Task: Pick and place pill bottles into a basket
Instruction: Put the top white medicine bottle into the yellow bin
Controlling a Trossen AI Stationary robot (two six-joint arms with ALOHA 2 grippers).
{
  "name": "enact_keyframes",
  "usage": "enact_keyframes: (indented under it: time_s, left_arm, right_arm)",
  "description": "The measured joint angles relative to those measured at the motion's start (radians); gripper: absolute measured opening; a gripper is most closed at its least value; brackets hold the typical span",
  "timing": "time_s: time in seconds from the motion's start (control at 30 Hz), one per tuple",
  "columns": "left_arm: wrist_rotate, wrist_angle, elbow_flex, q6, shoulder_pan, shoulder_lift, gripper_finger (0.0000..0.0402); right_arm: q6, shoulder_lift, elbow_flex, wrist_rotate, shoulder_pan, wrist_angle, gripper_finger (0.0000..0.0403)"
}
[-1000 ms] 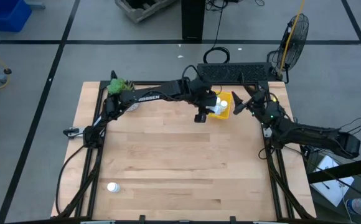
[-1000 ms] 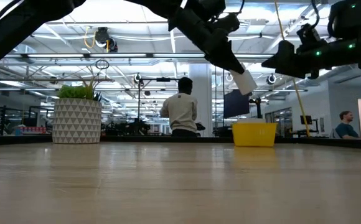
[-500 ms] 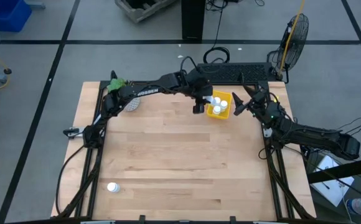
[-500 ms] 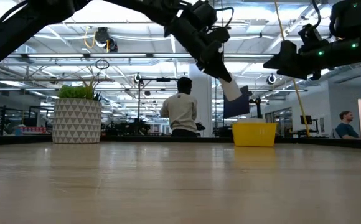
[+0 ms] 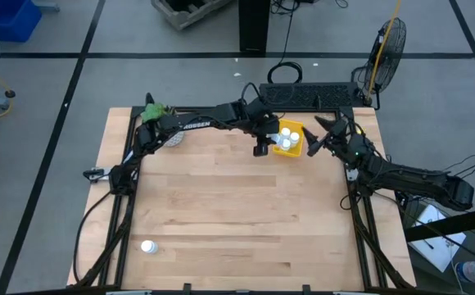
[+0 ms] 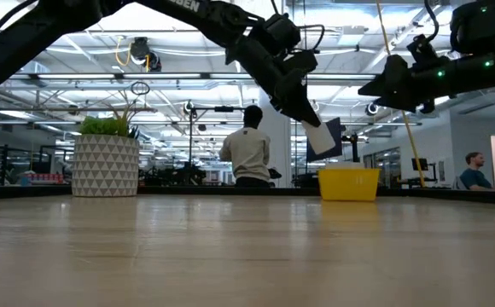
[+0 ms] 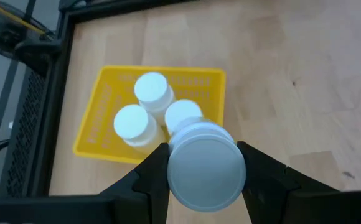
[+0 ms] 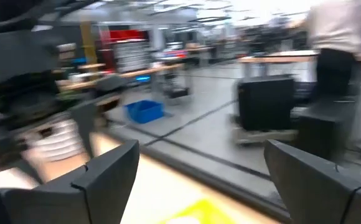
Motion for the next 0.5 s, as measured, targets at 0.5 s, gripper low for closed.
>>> enact_keyframes:
  time_s: [0.5]
  left_arm:
    - [0.01,0.021,0.011,0.011,-0.02,-0.003,0.0156]
  right_arm:
    - [0.079,0.121,0.002,-0.221,0.001,-0.03,0.0336]
